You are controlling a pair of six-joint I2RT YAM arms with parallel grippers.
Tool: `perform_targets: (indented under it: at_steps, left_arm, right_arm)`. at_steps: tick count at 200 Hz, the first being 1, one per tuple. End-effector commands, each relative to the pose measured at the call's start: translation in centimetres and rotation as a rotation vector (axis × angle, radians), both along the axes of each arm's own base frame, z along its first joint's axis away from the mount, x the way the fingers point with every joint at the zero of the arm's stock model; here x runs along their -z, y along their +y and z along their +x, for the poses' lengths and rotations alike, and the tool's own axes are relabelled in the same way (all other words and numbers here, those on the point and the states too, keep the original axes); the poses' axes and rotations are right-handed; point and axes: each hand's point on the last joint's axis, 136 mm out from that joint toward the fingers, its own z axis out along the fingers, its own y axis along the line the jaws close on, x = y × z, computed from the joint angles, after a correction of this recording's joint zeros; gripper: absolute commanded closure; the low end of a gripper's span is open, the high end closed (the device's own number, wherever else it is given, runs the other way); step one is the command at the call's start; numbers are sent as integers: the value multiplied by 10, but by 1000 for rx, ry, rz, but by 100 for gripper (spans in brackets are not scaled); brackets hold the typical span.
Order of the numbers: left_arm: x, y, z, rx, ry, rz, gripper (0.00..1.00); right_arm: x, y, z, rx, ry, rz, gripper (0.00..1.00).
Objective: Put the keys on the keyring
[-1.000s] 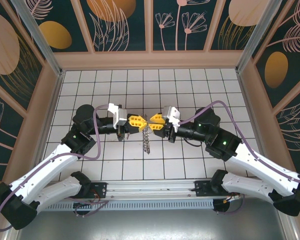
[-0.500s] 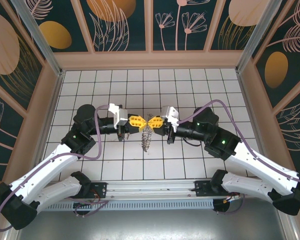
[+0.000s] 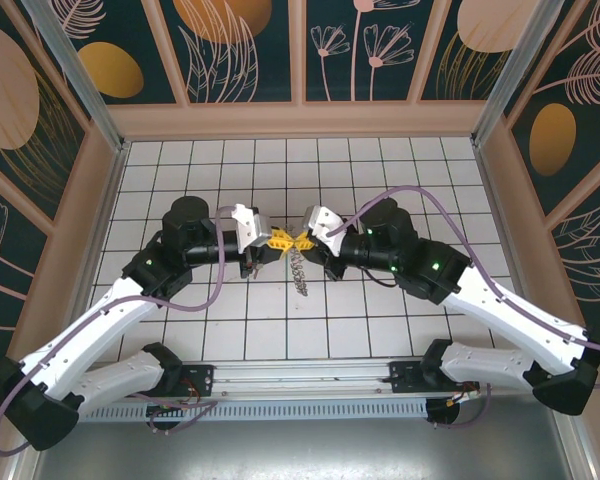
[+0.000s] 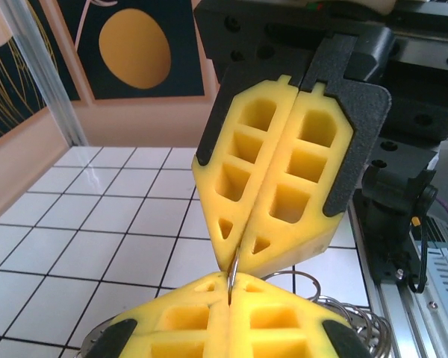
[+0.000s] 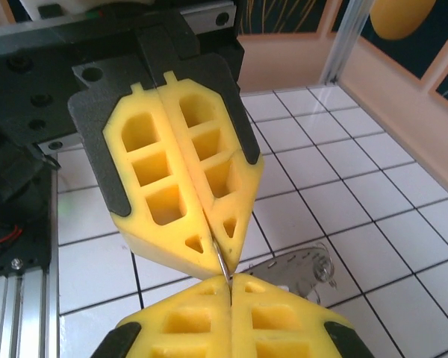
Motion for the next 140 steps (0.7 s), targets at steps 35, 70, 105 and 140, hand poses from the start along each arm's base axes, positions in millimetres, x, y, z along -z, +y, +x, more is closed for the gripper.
perform_targets:
  at_steps: [35, 70, 105, 140]
  left_arm:
    - [-6, -2, -2, 10, -21, -37, 100]
    - [-23, 1, -14, 49, -38, -118, 100]
    - [-42, 4, -28, 92, -62, -197, 100]
    - [-60, 9, -42, 134, -83, -260, 100]
  right_arm:
    - [-33, 7, -12, -54, -92, 58, 100]
    - [-50, -3, -30, -99, -120, 177, 78]
    - [-54, -15, -34, -71, -118, 244, 66]
    - [-54, -17, -37, -77, -110, 270, 69]
